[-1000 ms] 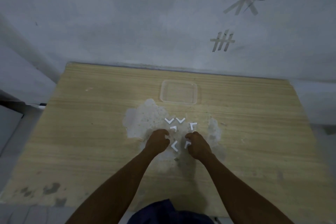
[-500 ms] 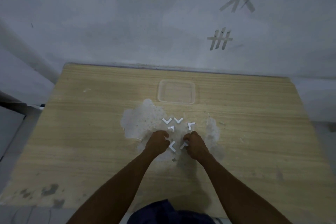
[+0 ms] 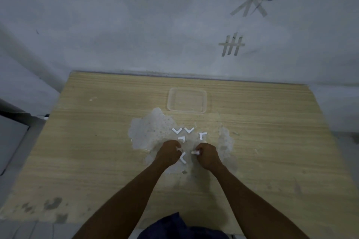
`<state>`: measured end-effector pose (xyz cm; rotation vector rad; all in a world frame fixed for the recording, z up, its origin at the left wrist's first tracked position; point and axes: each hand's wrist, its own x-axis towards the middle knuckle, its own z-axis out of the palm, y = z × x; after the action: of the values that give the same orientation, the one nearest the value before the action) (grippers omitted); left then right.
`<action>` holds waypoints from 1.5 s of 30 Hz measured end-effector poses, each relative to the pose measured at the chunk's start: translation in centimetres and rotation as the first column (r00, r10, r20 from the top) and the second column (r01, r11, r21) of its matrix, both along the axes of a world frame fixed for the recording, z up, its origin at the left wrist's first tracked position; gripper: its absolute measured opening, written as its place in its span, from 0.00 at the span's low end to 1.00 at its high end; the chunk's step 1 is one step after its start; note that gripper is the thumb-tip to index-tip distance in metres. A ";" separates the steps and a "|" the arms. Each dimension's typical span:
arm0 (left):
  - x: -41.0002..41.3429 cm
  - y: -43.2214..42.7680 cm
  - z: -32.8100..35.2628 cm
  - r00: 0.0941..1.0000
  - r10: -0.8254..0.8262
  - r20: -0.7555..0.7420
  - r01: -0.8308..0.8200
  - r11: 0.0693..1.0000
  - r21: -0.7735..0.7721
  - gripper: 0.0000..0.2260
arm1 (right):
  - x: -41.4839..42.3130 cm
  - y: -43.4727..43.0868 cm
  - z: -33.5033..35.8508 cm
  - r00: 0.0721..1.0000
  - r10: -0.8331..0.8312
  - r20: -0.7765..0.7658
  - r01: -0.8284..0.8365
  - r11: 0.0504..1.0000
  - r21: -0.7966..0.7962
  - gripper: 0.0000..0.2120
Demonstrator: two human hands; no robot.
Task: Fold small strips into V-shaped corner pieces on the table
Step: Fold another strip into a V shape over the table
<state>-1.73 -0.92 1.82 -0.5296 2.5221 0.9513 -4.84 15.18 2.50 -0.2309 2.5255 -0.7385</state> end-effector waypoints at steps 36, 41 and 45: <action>-3.9 -1.0 6.3 0.900 0.133 -0.415 -0.110 0.991 0.080 0.13 | -3.4 -6.3 6.5 0.753 -0.476 0.455 0.658 0.572 -0.490 0.10; -3.9 -0.8 6.3 0.906 0.117 -0.407 -0.098 0.993 0.068 0.13 | -3.4 -6.4 6.5 0.739 -0.486 0.466 0.674 0.543 -0.501 0.07; -4.0 -0.5 6.3 0.906 0.144 -0.399 -0.126 0.989 0.072 0.13 | -3.4 -6.4 6.4 0.733 -0.502 0.460 0.681 0.541 -0.494 0.09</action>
<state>-5.73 -1.41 8.11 -0.5470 2.8464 1.2794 -8.21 8.79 8.86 0.5393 1.9632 -1.7808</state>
